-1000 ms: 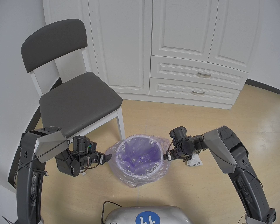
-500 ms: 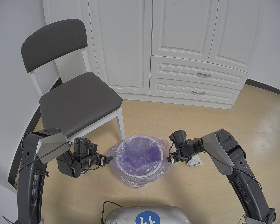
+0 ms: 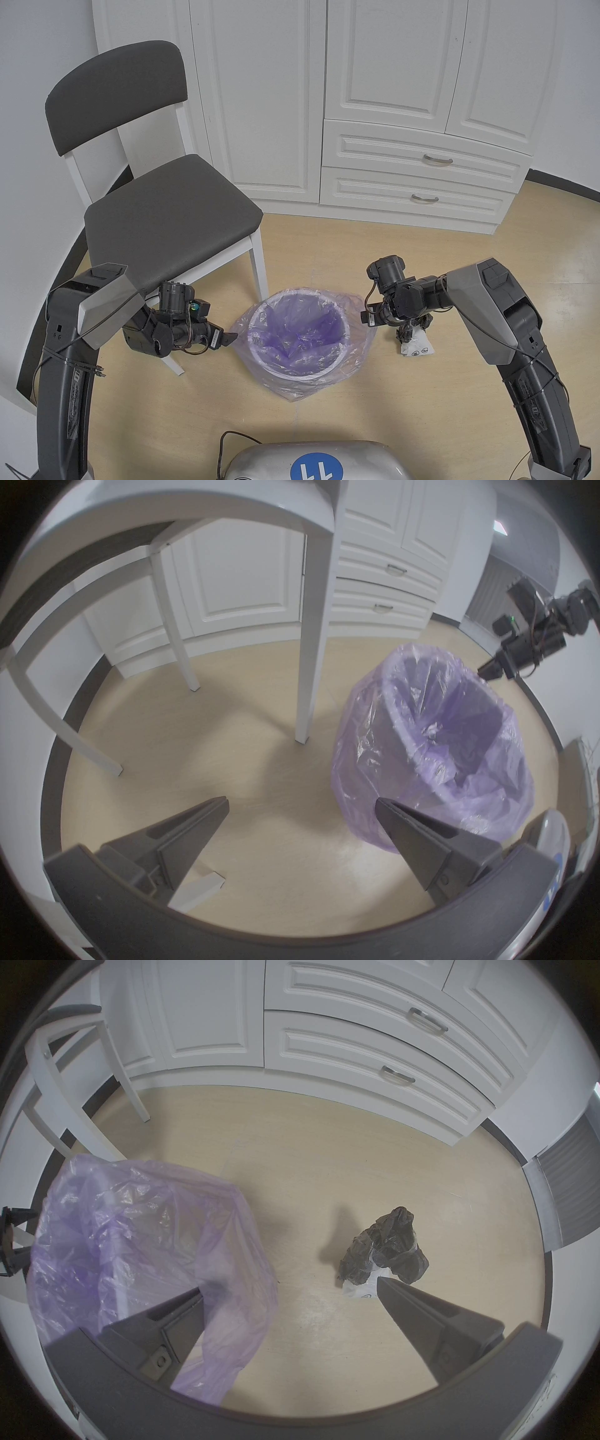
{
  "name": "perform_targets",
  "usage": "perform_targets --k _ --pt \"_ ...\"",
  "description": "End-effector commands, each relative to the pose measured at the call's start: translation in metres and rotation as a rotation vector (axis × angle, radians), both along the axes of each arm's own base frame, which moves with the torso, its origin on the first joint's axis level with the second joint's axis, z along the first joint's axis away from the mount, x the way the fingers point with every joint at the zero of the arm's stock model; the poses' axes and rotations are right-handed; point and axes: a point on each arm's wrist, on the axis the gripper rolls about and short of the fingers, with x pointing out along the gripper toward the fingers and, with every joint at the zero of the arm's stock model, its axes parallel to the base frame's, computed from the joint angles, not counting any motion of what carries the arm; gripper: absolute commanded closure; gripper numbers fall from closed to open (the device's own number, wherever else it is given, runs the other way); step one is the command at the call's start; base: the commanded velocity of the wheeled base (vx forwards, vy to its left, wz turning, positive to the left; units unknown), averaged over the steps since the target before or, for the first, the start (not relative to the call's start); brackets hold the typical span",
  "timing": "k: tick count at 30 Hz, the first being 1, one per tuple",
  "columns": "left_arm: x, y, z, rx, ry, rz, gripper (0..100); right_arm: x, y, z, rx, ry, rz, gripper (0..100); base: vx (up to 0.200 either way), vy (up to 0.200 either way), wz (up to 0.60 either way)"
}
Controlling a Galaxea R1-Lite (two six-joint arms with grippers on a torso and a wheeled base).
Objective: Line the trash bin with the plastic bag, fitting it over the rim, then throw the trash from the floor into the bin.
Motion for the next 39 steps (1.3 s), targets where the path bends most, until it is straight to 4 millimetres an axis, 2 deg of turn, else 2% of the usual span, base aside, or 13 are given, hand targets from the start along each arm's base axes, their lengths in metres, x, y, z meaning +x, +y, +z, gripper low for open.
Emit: perform_targets --k 1,7,13,18,21,25,26,32,35,39 --pt "0.023 0.010 0.003 0.033 -0.022 -0.062 0 -0.004 0.001 0.010 0.007 -0.004 0.004 0 0.000 0.000 0.00" --pt "0.046 0.008 -0.002 0.089 -0.011 -0.127 0 -0.005 0.004 0.010 0.009 -0.005 0.010 0 0.000 0.000 0.00" --pt "0.051 0.001 -0.013 0.092 0.033 -0.146 0 -0.006 0.004 0.009 0.003 0.006 0.015 0 0.000 0.000 0.00" --pt "0.043 -0.003 -0.015 0.098 0.044 -0.165 0 -0.006 0.003 -0.002 -0.002 0.026 0.011 0 0.000 0.000 0.00" --pt "0.039 -0.003 -0.010 0.101 0.018 -0.161 0 -0.007 0.003 -0.002 0.000 0.026 0.013 0 0.000 0.000 0.00" --pt "0.025 -0.001 -0.001 0.096 -0.028 -0.150 0 -0.007 0.002 0.000 0.005 0.026 0.014 0 0.000 0.000 0.00" --pt "0.016 0.001 0.002 0.096 -0.044 -0.149 0 -0.007 0.002 -0.001 0.004 0.028 0.014 0 0.000 0.000 0.00" --pt "-0.007 -0.008 -0.001 0.096 -0.051 -0.173 0 -0.010 0.002 -0.008 -0.004 0.049 0.016 0 0.000 0.000 0.00" --pt "-0.013 -0.012 -0.003 0.105 -0.057 -0.174 0 -0.013 0.001 -0.009 -0.008 0.059 0.016 0 0.000 0.000 0.00" --pt "-0.010 -0.012 -0.001 0.122 -0.066 -0.154 0 -0.013 0.001 -0.014 -0.017 0.075 0.030 0 0.000 0.000 0.00"
